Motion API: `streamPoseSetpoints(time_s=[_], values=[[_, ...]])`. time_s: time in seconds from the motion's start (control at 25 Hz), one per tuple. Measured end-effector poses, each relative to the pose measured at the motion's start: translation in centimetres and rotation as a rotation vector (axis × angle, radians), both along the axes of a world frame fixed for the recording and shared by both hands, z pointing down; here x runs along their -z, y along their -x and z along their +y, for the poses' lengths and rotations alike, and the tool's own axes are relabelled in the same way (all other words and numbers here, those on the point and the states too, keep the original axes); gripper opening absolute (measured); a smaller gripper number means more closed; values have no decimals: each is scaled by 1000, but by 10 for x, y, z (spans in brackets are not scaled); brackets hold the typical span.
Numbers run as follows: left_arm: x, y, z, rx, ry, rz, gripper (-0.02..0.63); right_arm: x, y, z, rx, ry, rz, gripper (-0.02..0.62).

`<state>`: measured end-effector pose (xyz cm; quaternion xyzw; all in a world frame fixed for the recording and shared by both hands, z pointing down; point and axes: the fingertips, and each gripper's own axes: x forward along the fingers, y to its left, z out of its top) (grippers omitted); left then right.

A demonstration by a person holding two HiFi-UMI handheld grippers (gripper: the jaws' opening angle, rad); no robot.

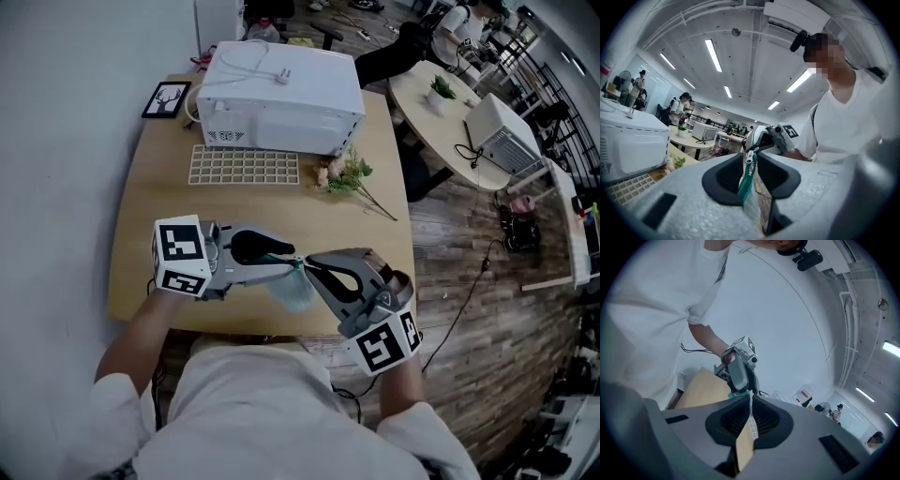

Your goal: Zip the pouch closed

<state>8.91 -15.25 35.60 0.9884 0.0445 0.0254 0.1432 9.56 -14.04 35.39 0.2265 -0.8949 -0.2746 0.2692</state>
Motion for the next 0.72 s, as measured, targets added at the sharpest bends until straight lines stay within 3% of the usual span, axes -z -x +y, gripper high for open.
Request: streamPoseSetpoints(time_s=[0.16,0.4,0.72], values=[[0,0,3,-49,28,14,92,-3,3,1,5,-2,6,20],[-4,3,-2,-40,70,31,60,-9,1,-1,-14,3,18,20],[-5,2,-9,-9,16,17,51,-9,0,-9,-34,5,15,20]])
